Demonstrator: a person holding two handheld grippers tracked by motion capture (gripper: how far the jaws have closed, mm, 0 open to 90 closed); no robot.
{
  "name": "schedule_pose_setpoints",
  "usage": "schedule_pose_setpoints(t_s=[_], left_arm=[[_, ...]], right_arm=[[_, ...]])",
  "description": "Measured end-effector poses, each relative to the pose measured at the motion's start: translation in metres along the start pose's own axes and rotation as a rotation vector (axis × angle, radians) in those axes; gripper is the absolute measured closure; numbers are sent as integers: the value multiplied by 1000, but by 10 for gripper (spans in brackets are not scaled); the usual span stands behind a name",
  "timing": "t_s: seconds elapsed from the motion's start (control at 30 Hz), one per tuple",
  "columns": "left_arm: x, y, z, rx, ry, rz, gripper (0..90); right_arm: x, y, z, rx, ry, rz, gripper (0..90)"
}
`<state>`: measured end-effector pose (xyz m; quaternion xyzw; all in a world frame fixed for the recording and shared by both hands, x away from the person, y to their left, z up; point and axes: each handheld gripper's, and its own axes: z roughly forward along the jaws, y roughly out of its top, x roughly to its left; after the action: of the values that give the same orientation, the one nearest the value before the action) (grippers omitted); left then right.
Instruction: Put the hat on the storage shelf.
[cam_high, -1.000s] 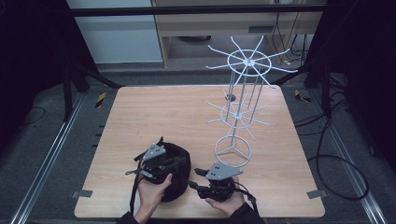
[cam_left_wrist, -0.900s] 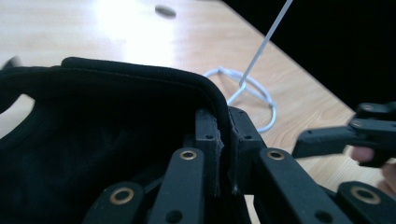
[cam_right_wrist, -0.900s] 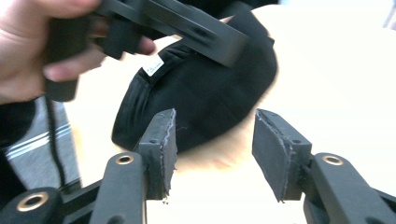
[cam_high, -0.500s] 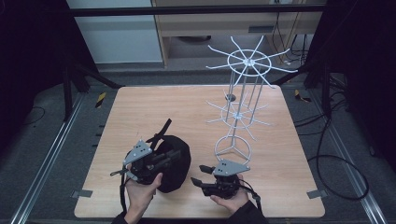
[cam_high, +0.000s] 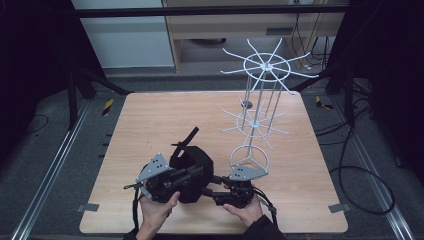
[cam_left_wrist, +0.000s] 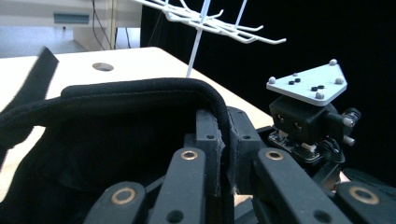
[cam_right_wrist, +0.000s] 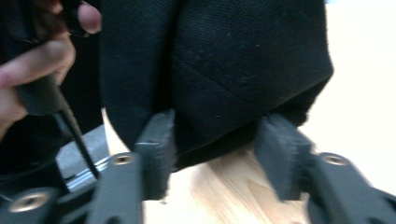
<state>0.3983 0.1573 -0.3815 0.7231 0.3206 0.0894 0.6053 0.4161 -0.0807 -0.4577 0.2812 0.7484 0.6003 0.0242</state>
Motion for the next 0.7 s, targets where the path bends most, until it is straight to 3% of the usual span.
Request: schedule_pose_setpoints(t_s=[0.03, 0.1, 0.13, 0.17, 0.2, 0.27, 0.43, 0.6, 0.7], left_arm=[[0, 0, 0, 0, 0, 0, 841], [-1, 0, 0, -7, -8, 2, 842], [-1, 0, 1, -5, -13, 4, 841], [-1, 1, 0, -11, -12, 6, 841], [-1, 1, 0, -14, -18, 7, 841], [-1, 3, -2, -28, -17, 14, 840], [2, 5, -8, -43, -4, 36, 834], [7, 0, -17, -19, 20, 66, 830], [10, -7, -26, 3, 54, 77, 827]], right_arm=[[0, 0, 0, 0, 0, 0, 548], [2, 1, -1, -7, 8, -14, 692], [4, 2, -1, -7, 0, -27, 818], [4, 2, -1, -7, 0, -27, 818], [5, 4, -3, -16, -12, -49, 882], [6, 5, -4, -16, -18, -55, 889], [17, 16, -11, 7, -121, -178, 898], [25, 25, -13, 67, -196, -288, 899], [28, 25, -5, 115, -191, -305, 898]])
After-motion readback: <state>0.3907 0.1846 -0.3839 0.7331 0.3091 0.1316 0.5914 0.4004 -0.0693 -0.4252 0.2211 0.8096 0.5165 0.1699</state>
